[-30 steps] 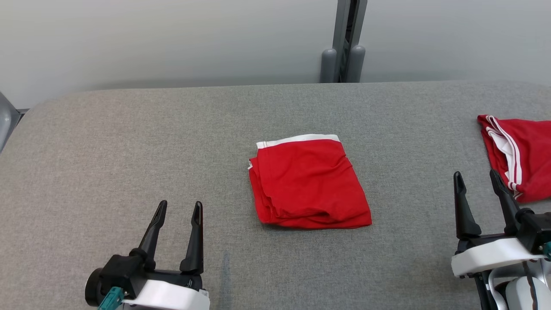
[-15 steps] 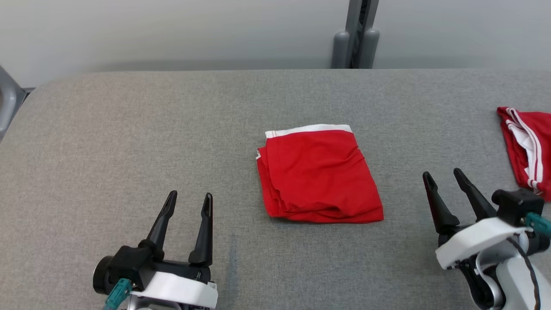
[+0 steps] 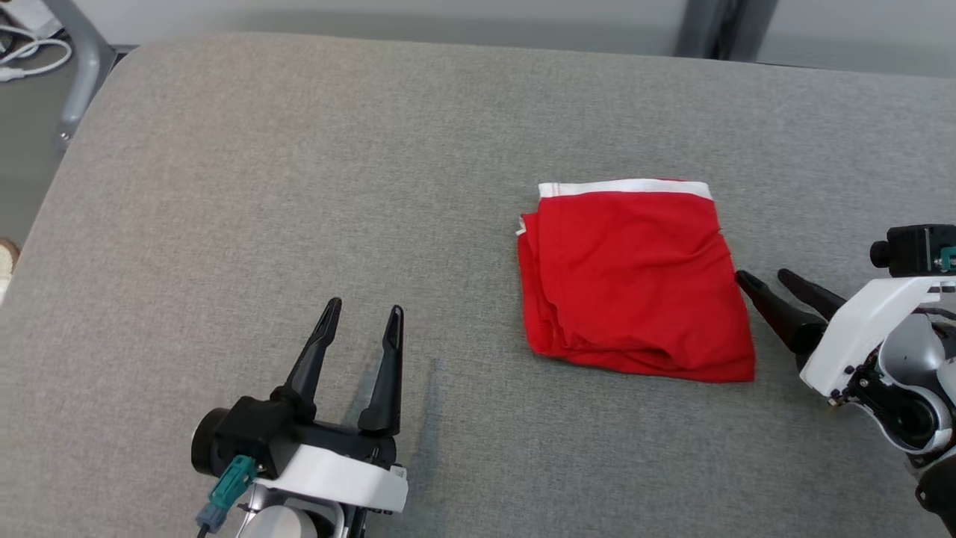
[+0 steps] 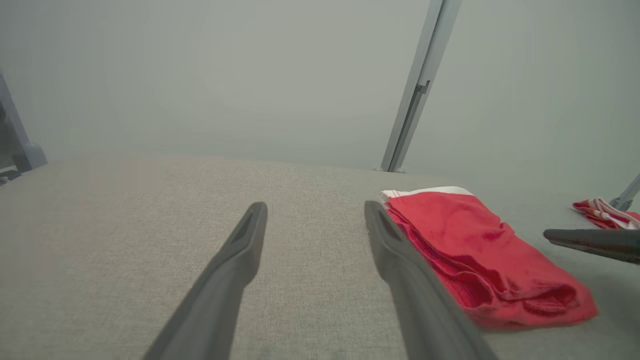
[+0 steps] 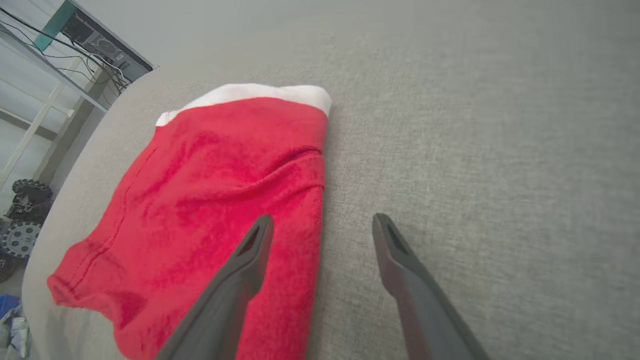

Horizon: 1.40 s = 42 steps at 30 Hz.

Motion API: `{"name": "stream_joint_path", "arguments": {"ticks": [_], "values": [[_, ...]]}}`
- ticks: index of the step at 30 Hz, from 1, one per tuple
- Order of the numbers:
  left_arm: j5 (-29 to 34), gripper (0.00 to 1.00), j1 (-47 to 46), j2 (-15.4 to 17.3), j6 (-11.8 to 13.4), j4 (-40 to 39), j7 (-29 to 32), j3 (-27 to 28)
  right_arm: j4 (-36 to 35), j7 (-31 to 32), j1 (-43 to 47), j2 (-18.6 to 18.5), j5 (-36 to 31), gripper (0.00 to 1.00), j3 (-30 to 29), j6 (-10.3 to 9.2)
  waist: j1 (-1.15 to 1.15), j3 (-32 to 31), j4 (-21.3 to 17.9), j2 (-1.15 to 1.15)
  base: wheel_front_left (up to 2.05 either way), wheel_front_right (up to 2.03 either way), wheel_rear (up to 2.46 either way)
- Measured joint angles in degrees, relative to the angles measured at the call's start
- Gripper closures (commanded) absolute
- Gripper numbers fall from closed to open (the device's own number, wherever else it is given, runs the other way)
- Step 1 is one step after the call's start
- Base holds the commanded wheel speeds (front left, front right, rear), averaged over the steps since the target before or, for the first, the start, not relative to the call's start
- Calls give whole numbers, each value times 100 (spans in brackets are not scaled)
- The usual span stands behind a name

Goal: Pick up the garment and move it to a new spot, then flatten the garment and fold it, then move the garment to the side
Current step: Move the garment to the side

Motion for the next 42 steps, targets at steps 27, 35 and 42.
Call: {"name": "stream_joint_path", "arguments": {"ticks": [27,35,42], "values": [[-172,0,-193,2,157,-85,0,-305,420,579,-807,-107,719,100,806,3,0,444,694,0,0,0,0],[-26,0,-293,-1,127,-116,1,-344,207,102,-1044,-524,143,100,1564,3,0,399,347,0,0,0,0],[93,0,-387,-1,52,-121,0,-341,-14,-225,-1337,-1212,-208,100,2181,2,0,364,-186,0,0,0,0]]}}
